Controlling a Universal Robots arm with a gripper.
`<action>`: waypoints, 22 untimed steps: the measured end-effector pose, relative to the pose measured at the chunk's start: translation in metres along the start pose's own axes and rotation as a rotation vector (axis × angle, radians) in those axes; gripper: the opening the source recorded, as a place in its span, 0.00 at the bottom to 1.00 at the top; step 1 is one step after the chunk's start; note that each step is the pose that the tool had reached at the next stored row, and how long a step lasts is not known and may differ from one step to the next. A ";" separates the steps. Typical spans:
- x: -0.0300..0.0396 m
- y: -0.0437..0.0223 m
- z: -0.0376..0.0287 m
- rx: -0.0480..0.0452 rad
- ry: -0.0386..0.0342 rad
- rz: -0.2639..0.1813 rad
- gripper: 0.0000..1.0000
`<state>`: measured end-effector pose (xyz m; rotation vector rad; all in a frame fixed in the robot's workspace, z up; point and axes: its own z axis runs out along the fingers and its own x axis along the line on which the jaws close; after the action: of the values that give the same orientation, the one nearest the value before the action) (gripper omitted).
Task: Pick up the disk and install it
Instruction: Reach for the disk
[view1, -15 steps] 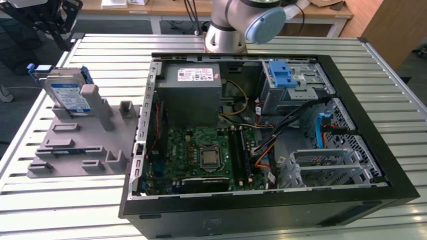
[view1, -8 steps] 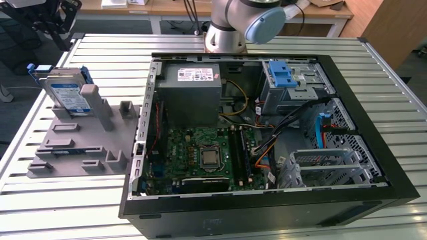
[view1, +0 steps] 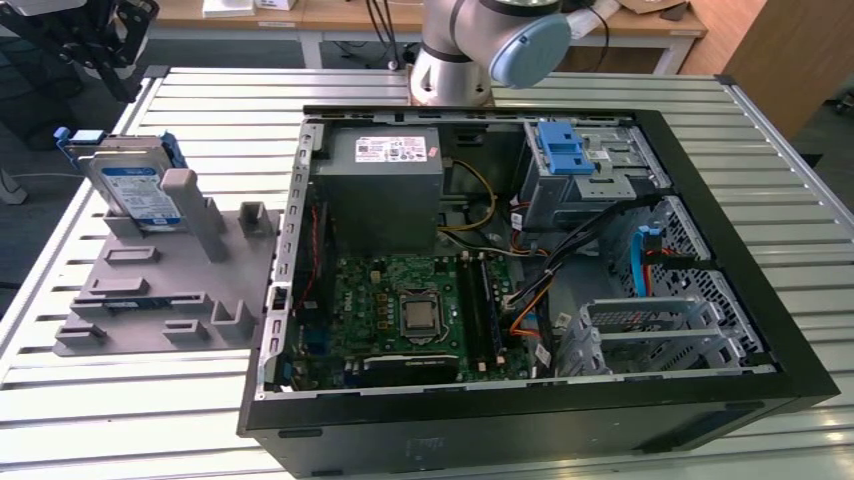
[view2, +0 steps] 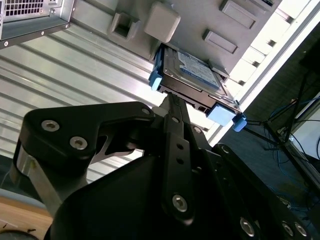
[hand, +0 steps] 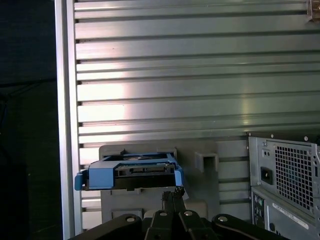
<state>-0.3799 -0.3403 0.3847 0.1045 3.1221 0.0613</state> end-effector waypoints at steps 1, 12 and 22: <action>0.0000 0.0000 0.0000 0.0000 0.0000 0.000 0.11; 0.0054 -0.0004 -0.0001 0.0000 0.0000 0.000 0.11; 0.0337 -0.0083 0.0009 0.0000 0.0001 0.000 0.11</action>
<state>-0.4141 -0.3462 0.3829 0.1046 3.1222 0.0612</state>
